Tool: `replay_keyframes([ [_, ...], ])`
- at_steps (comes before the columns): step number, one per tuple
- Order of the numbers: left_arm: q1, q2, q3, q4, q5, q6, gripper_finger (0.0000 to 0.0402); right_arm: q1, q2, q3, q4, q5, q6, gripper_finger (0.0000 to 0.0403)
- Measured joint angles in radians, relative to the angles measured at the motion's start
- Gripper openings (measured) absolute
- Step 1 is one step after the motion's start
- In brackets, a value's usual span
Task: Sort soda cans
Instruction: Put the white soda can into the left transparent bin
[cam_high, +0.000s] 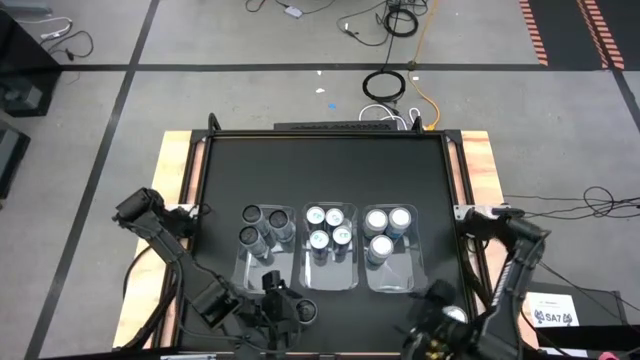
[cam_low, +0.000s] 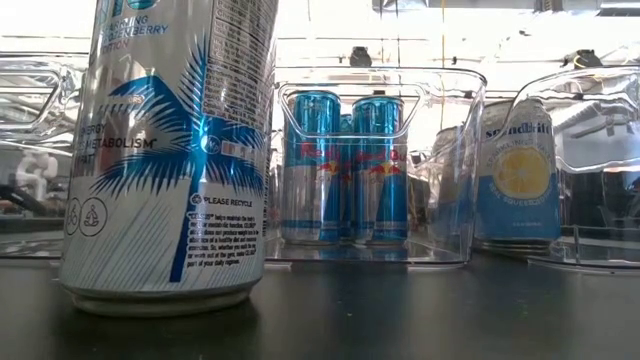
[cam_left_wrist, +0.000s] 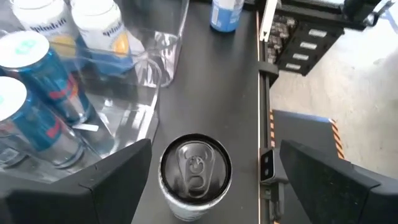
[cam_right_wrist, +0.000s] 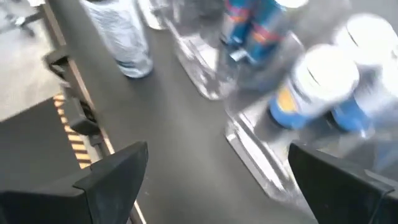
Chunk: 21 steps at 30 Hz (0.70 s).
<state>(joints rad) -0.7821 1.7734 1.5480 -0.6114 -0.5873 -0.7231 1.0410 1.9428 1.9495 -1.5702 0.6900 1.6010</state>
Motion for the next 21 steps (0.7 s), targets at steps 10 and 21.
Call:
replay_keyframes([
  [10, 0.051, 0.064, 0.013, 0.000, 0.112, -0.004, 0.0364, 0.090, -0.207, -0.365, 0.192, 0.074, 0.245, 0.0381],
  [21, 0.098, 0.089, 0.013, -0.009, 0.134, -0.004, 0.0364, 0.091, -0.231, -0.402, 0.230, 0.072, 0.190, 0.0381],
])
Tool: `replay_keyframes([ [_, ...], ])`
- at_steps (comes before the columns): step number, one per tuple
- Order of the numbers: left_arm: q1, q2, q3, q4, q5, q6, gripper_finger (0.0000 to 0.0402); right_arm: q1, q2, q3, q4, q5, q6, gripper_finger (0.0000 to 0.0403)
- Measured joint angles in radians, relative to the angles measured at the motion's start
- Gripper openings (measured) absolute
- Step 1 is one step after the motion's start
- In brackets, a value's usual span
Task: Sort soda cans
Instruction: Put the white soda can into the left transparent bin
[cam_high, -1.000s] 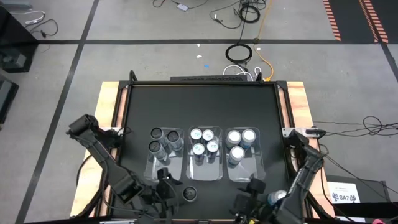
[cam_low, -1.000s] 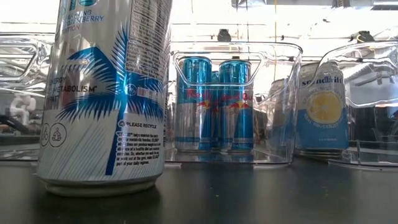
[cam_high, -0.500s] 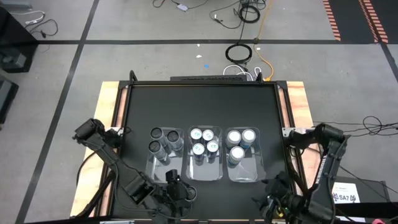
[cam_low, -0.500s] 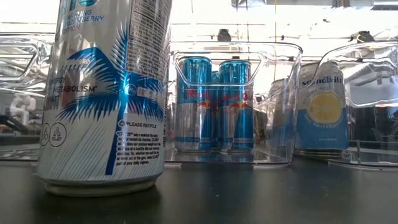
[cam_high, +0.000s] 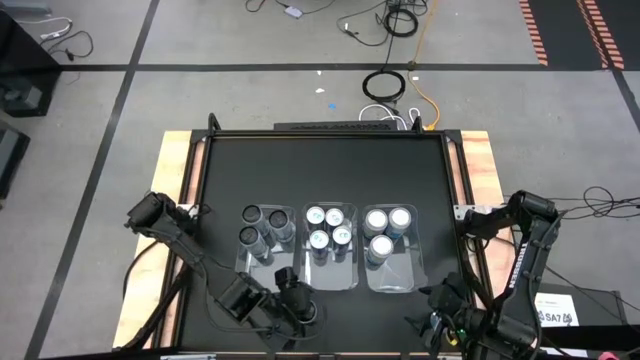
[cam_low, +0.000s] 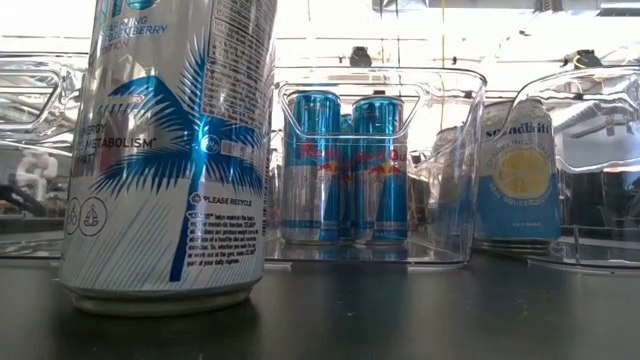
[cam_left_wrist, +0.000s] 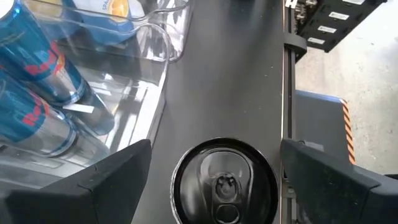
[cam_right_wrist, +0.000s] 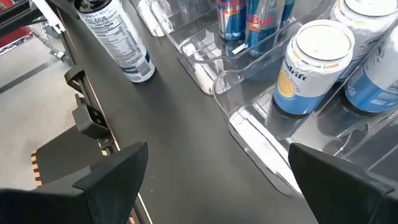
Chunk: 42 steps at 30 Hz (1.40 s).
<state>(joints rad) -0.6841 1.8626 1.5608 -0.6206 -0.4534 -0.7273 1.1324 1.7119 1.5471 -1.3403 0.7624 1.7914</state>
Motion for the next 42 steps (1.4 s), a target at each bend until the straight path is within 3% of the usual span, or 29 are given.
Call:
replay_keyframes([
  [7, -0.002, 0.015, 0.000, 0.000, 0.026, -0.001, 0.0364, 0.000, 0.000, 0.000, 0.001, -0.002, -0.023, 0.0381],
  [21, -0.004, 0.050, 0.000, -0.025, 0.085, -0.183, 0.0364, 0.000, 0.000, 0.000, 0.002, -0.004, -0.027, 0.0381],
  [29, -0.002, 0.050, 0.000, -0.032, 0.086, -0.143, 0.0361, 0.000, 0.000, 0.000, 0.016, -0.004, -0.023, 0.0381],
  [42, -0.003, 0.049, 0.000, -0.034, 0.101, -0.068, 0.0273, 0.000, 0.000, 0.000, 0.077, 0.004, -0.023, 0.0381],
])
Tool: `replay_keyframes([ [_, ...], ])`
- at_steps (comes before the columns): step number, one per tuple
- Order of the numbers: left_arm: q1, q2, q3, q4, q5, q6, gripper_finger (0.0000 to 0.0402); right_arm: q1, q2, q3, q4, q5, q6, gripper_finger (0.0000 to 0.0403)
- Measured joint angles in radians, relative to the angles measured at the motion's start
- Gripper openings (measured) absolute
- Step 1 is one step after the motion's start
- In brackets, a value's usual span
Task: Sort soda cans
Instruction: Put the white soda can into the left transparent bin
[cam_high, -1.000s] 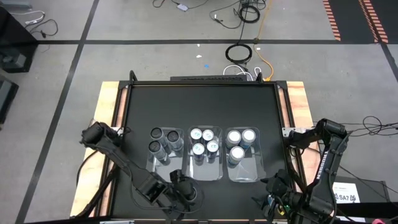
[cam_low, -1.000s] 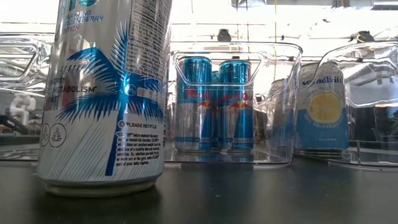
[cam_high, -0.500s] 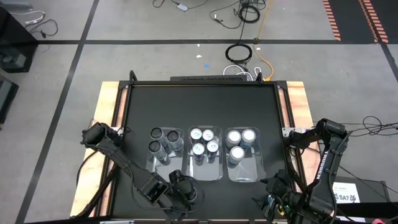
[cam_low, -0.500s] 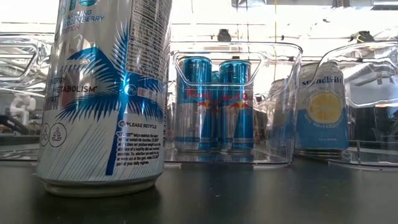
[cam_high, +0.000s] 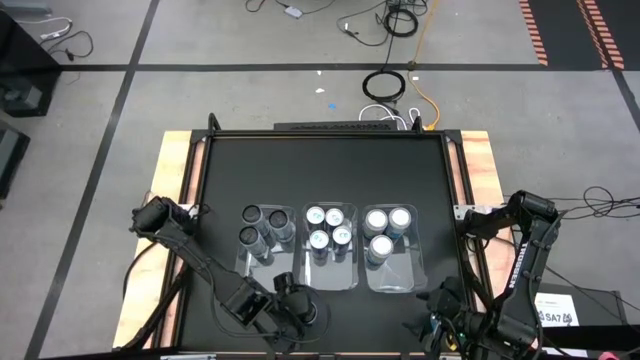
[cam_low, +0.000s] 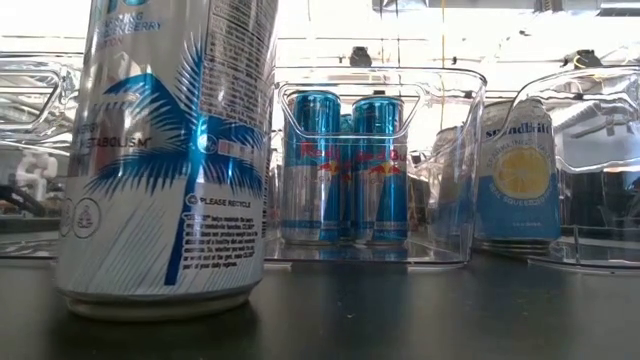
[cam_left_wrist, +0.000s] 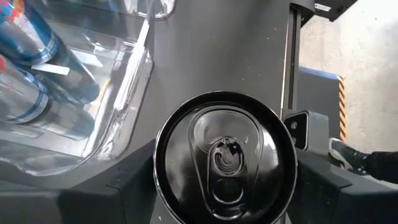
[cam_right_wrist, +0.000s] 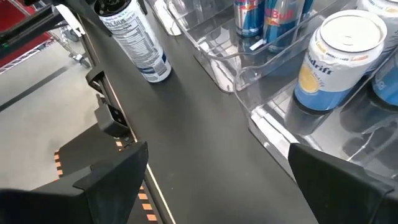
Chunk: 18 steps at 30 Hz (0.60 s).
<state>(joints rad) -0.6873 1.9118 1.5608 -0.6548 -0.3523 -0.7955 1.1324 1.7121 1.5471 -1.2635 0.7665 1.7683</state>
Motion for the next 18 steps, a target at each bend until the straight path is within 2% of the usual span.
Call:
replay_keyframes([
  [11, 0.021, -0.002, 0.001, 0.023, 0.039, -0.036, 0.0279, -0.003, 0.000, 0.000, 0.014, 0.001, 0.000, 0.0381],
  [18, 0.029, -0.003, 0.099, 0.000, 0.086, -0.008, 0.0281, -0.018, 0.001, 0.000, 0.014, 0.001, -0.022, 0.0381],
])
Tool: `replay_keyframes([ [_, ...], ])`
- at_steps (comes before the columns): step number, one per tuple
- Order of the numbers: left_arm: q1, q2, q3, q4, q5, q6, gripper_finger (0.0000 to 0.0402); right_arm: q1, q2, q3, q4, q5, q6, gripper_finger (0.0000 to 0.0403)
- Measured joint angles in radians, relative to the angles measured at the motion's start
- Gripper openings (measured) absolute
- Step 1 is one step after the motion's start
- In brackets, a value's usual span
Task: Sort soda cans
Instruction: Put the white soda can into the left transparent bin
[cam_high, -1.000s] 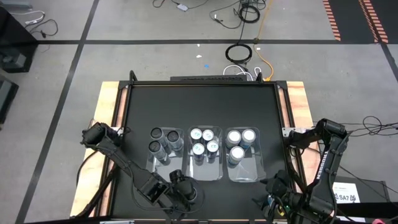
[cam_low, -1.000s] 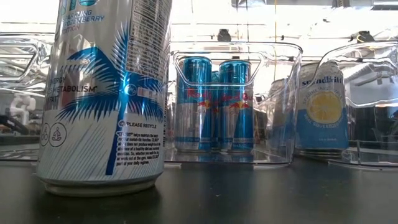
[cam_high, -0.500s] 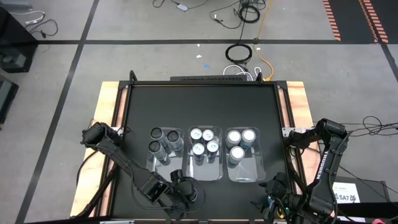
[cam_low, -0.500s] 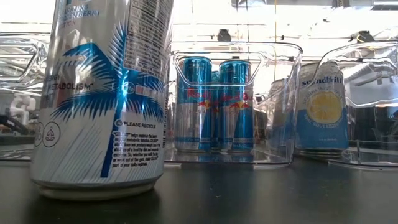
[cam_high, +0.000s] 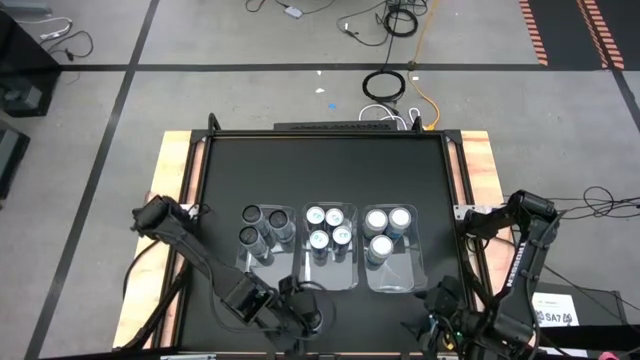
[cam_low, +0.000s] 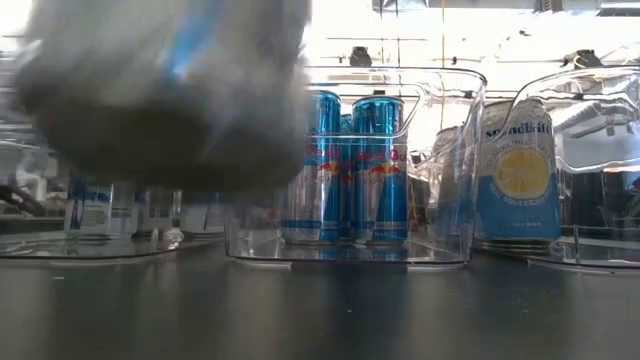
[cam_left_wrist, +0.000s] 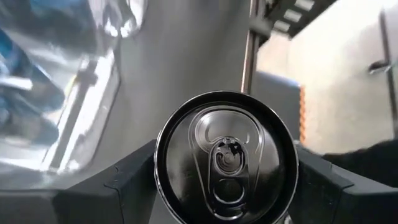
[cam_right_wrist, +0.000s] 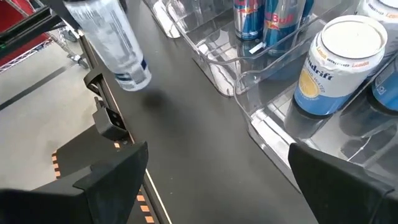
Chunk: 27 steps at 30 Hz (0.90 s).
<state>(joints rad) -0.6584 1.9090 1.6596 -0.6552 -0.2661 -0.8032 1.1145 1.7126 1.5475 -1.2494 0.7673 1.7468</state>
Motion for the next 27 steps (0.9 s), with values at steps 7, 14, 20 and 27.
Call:
replay_keyframes([
  [7, 0.042, -0.063, 0.121, -0.142, -0.050, -0.002, 0.0282, -0.022, 0.000, 0.000, -0.002, 0.000, -0.039, 0.0381],
  [14, 0.052, -0.169, 0.134, -0.441, -0.215, -0.135, 0.0283, -0.042, 0.000, 0.000, -0.002, -0.005, -0.057, 0.0381],
  [20, 0.019, -0.227, 0.084, -0.702, -0.389, -0.380, 0.0283, -0.049, 0.000, 0.000, -0.001, -0.005, -0.057, 0.0381],
  [27, 0.016, -0.242, -0.078, -0.714, -0.416, -0.540, 0.0283, -0.067, 0.000, 0.000, 0.000, -0.005, -0.057, 0.0381],
])
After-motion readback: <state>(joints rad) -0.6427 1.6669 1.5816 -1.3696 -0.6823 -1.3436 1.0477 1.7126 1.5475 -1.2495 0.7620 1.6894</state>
